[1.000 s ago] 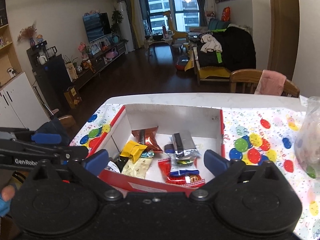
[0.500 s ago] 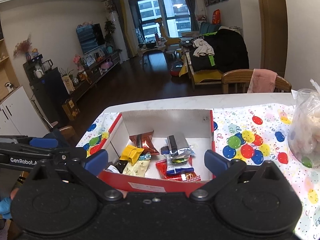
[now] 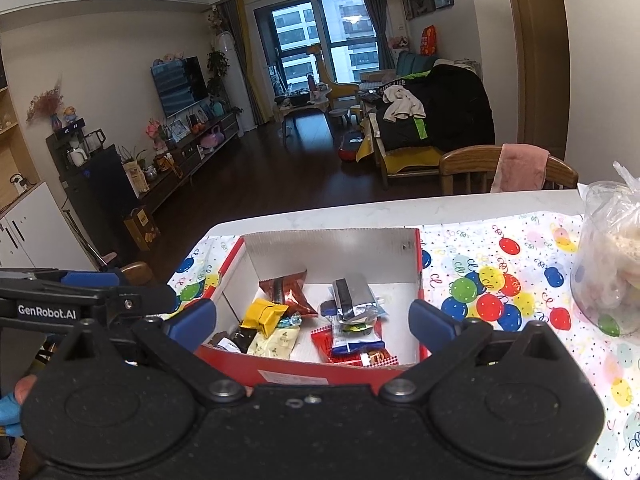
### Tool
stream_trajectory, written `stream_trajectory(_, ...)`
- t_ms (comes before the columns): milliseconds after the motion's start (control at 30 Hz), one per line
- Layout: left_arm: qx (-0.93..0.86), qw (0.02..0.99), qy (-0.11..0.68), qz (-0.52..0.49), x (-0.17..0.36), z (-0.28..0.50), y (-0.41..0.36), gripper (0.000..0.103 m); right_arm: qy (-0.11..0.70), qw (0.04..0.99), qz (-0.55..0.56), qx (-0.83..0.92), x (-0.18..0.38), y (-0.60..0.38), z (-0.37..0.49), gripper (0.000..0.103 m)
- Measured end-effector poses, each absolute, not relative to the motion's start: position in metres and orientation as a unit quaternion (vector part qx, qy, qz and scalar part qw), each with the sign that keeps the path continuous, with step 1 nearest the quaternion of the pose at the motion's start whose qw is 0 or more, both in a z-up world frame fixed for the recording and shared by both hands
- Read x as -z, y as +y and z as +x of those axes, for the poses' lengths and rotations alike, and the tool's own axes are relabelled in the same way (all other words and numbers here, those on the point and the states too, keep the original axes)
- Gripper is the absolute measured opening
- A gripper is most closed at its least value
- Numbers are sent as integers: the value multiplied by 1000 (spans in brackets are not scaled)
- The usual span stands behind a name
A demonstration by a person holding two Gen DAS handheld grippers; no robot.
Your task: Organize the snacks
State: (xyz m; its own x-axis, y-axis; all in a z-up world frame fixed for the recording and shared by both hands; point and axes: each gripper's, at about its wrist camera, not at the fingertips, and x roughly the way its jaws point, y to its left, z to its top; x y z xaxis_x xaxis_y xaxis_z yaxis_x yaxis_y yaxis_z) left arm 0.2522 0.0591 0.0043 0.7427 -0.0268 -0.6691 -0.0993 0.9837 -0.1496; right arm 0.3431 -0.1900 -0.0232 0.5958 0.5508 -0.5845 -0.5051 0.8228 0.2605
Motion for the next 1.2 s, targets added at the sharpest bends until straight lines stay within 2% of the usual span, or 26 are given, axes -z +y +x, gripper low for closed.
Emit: stream_trajectory(1200, -26, 927, 362, -94, 0, 235, 48, 103, 342, 891, 48, -294, 28, -196, 338, 103)
